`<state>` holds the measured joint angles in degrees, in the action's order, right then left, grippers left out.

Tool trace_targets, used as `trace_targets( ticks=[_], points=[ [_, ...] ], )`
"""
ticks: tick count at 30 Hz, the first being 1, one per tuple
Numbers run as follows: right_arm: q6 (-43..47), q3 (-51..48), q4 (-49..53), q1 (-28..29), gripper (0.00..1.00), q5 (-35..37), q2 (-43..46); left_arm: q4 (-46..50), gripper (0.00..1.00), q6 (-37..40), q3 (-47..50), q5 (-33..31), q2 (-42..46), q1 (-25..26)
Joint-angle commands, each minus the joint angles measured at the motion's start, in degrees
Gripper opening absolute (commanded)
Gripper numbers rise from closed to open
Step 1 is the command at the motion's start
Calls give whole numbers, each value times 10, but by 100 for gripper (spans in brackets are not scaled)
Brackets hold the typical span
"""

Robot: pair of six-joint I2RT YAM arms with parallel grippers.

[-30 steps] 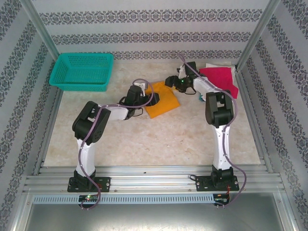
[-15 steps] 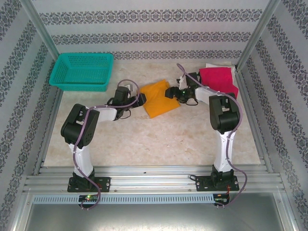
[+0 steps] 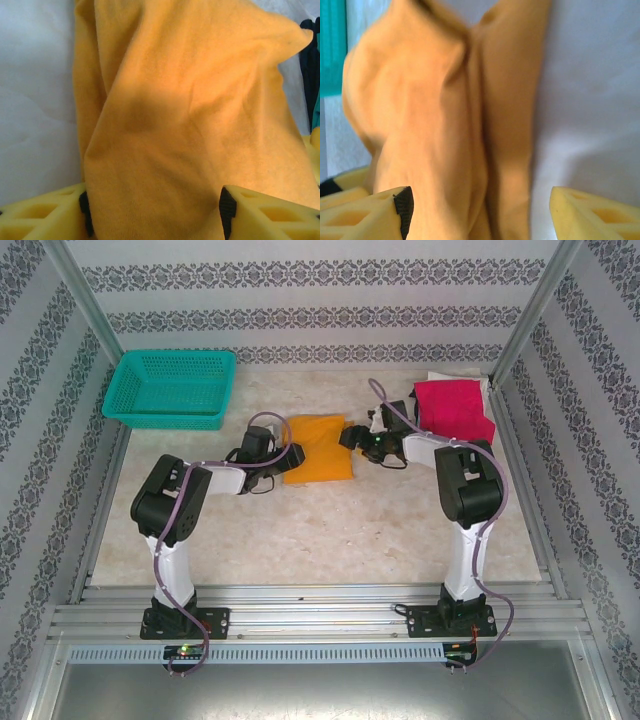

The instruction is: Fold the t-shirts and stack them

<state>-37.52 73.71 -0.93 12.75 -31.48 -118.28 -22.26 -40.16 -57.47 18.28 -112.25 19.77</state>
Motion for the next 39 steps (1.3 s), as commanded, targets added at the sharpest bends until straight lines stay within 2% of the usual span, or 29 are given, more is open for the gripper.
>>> trace_targets(
  ticks=[1,5,8,17,22,28,30,32,36,37,39],
  points=[
    [-57,0,-53,0,72,0,-23,0,60,-10,-12,13,-20,5],
    [-62,16,-63,11,71,-35,-43,-8,49,-11,-14,22,-33,5],
    [-55,25,-65,18,71,-53,-52,-15,47,-13,-14,26,-41,5],
    [-42,54,-85,40,70,-98,-70,-31,46,-17,-19,40,-55,5],
    [-33,79,-85,46,63,-121,-89,-47,46,-21,-13,44,-57,5],
    [-18,115,-58,46,24,-118,-120,-66,47,-21,4,43,-51,5],
    [-13,123,-46,47,2,-115,-124,-77,48,-20,12,41,-46,4],
    [11,135,-16,45,0,-106,-122,-97,54,-17,27,36,-33,4],
    [106,163,93,40,0,-44,-99,-149,81,7,81,-15,32,4],
    [139,170,124,40,0,-21,-91,-141,87,23,89,-33,54,4],
    [187,179,169,37,0,20,-74,-108,95,58,97,-65,89,4]
  ],
)
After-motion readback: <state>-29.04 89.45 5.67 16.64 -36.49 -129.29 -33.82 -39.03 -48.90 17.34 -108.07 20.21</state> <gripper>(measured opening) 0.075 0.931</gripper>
